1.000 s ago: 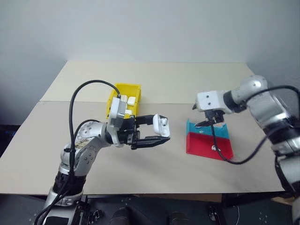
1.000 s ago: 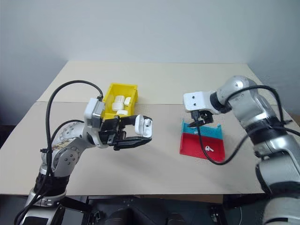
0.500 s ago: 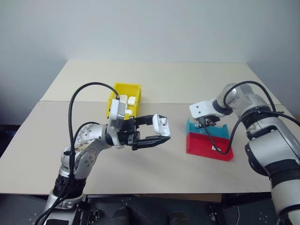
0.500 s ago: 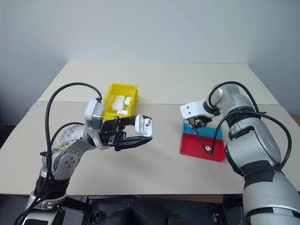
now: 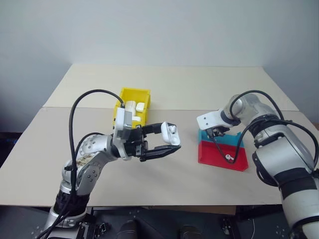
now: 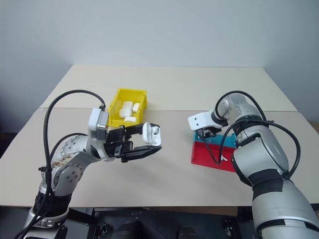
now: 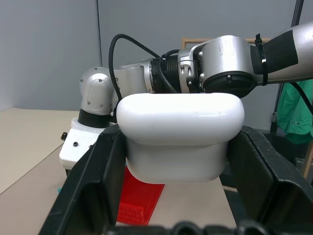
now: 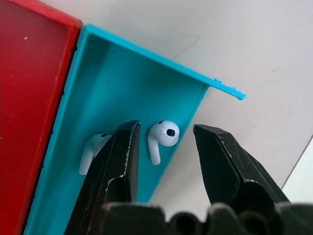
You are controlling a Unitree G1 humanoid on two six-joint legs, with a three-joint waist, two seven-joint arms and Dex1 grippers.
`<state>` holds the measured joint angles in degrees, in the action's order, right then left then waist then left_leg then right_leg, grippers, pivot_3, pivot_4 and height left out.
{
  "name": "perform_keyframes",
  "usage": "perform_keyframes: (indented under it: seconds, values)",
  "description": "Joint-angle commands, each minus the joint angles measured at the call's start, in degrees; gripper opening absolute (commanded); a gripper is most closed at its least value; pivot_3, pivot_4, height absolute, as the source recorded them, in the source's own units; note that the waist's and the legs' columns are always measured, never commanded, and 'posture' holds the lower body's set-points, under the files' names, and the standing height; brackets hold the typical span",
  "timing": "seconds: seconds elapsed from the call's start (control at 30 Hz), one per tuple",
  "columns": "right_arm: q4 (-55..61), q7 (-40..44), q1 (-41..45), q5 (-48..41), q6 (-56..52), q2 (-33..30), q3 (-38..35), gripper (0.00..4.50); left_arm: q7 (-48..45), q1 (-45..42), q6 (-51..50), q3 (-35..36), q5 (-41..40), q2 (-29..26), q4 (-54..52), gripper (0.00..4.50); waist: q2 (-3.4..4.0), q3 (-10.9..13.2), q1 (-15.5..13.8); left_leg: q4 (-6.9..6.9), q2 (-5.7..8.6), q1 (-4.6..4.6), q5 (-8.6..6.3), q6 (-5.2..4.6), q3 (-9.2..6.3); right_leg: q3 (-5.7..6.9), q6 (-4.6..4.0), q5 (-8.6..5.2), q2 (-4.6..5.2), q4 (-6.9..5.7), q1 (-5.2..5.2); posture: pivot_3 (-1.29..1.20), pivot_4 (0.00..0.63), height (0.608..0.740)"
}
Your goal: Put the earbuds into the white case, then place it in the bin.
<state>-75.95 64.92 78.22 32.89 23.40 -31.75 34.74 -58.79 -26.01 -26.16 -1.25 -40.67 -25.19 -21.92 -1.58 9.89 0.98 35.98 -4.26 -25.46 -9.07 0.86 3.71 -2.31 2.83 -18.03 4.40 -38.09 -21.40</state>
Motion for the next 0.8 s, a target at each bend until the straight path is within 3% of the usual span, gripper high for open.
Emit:
perform_keyframes:
  seconds: [0.03,0.47,0.63,0.8]
  values:
    - [-0.19,-1.67,0.75,1.24,-0.67,-0.07,-0.35,2.15,0.52,0.32,0.66,1.39,-1.3,-0.73,-2.41,2.8,0.0,0.0,0.0,0.0,0.0,0.0,0.0,0.0,0.0,0.0,0.0,0.0,0.0,0.0,0.0,0.0,0.15,0.74]
    - [-1.04,0.34,-0.4,1.19,-2.31,0.99,-1.47,2.15,2.53,2.25,0.83,1.92,-1.68,-1.75,-4.78,2.8,0.01,0.0,0.04,0.0,0.0,0.01,0.0,0.0,0.0,0.0,0.0,0.0,0.0,-0.01,0.01,0.0,0.15,0.74]
    - [-1.09,-0.12,-0.6,1.94,-2.69,1.23,-1.1,0.99,3.21,2.93,0.73,2.19,-1.97,-2.04,-5.76,2.8,0.01,0.0,0.05,0.0,0.0,0.03,0.0,0.0,0.0,0.0,0.0,0.0,0.0,-0.02,0.01,0.0,0.15,0.74]
    - [-1.19,-0.1,-0.74,1.96,-3.28,1.54,-1.78,0.99,3.64,3.07,0.57,2.44,-2.42,-2.45,-6.2,2.8,0.01,0.0,0.04,0.01,0.0,0.07,0.0,0.0,0.0,0.0,0.0,0.0,0.0,-0.02,0.05,0.0,0.15,0.74]
